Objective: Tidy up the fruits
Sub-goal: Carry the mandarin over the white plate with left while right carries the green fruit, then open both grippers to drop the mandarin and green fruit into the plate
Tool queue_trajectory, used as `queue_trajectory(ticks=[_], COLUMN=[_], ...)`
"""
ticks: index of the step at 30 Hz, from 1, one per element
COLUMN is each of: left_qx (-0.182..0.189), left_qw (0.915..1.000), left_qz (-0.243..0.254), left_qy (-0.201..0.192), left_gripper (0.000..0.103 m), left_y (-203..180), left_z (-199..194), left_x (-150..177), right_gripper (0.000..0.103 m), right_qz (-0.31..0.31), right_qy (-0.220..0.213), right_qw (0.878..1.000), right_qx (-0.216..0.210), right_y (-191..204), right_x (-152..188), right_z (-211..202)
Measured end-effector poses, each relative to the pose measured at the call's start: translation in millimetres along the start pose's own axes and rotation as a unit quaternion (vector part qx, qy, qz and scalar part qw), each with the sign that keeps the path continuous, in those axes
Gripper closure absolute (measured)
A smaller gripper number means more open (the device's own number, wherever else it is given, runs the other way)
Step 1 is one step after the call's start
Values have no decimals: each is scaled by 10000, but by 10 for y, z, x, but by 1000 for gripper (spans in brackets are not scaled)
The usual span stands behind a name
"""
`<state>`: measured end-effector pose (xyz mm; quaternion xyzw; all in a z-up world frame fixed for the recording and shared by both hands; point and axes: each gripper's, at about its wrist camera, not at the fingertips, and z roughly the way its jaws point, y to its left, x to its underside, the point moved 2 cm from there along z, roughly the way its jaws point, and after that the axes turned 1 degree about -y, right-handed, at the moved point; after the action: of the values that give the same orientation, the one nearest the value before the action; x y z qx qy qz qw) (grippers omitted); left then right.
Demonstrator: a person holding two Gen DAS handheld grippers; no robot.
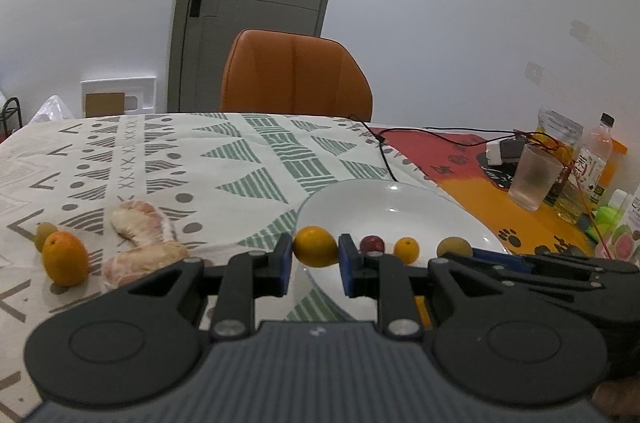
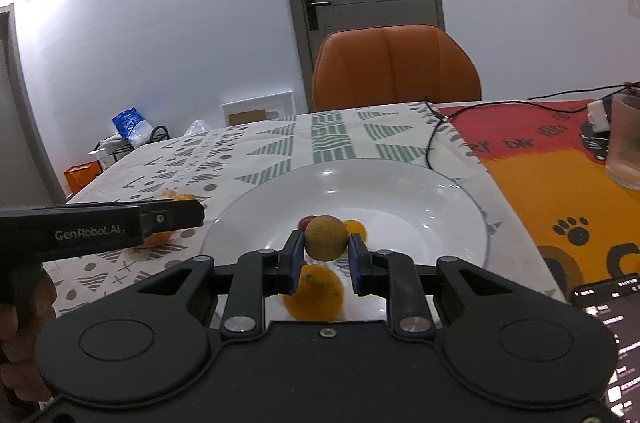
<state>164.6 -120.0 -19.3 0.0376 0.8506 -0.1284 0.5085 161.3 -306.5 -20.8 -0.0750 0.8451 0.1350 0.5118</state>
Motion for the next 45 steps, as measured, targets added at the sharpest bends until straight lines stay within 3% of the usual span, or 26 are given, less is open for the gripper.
queue_trajectory(ticks=[8, 23, 28, 31, 33, 38, 45], left_qx=[81, 255, 113, 20, -122, -377, -700], left_qw=[9999, 9993, 9996, 9998, 9998, 9991, 9969], left_qz=[144, 278, 265, 178, 151, 139, 87], left_qy=[15, 55, 35, 51, 27, -106, -360], left_gripper=[80, 80, 76, 68, 54, 34, 14], left_y=[-110, -291, -237, -144, -83, 57, 246], left_z=[96, 192, 167, 136, 112, 11, -168], left_x=[-33, -50, -53, -67, -77, -123, -184], right_gripper=[74, 69, 61, 60, 58, 32, 17], right_qz=[96, 79, 92, 89, 93, 147, 82], right_qy=[-55, -31, -56, -45, -37, -137, -185], right_qw=[9998, 10000, 9999, 9999, 9999, 9997, 9994], right_qx=[149, 40, 57, 14, -15, -149, -293], right_y=[-100, -103, -95, -62, -31, 50, 204], right_x=[39, 52, 48, 53, 53, 21, -16], right_z=[-42, -87, -89, -74, -62, -70, -48])
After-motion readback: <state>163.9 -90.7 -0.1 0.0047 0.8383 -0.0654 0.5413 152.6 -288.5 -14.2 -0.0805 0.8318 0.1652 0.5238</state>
